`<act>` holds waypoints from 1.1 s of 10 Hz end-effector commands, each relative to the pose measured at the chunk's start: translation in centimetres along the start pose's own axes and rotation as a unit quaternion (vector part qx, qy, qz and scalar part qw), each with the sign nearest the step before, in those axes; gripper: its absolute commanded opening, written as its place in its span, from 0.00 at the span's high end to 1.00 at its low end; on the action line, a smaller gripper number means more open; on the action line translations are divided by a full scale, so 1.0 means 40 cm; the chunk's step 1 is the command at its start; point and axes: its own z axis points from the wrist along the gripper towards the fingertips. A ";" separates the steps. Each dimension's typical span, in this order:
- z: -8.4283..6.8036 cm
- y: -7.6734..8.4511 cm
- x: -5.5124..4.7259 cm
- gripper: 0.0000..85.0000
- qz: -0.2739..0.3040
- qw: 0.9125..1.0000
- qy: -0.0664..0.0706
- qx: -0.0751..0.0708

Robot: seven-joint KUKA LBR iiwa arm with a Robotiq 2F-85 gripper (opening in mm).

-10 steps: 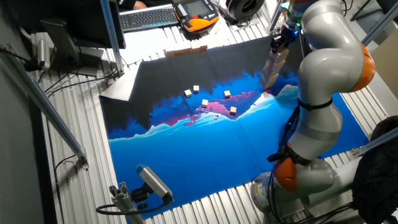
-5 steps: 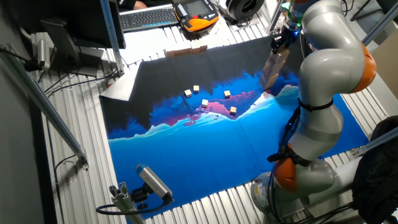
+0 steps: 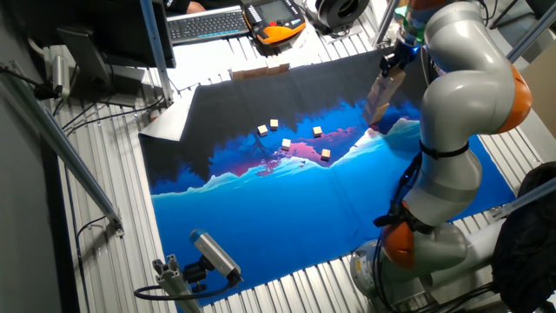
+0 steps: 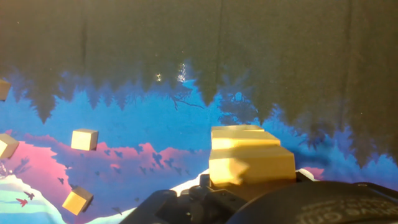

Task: Stack the blocks in a vertical line of five

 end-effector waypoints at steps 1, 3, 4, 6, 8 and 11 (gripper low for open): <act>0.004 0.002 0.001 1.00 0.000 1.000 0.002 -0.001; 0.004 0.002 0.002 1.00 0.002 1.000 0.003 -0.006; 0.002 0.002 0.001 1.00 0.003 1.000 0.009 -0.010; -0.003 0.002 0.000 1.00 0.003 1.000 0.012 -0.007; -0.003 0.003 -0.001 1.00 0.004 1.000 0.010 -0.007; -0.001 0.003 -0.005 1.00 0.008 1.000 0.009 -0.004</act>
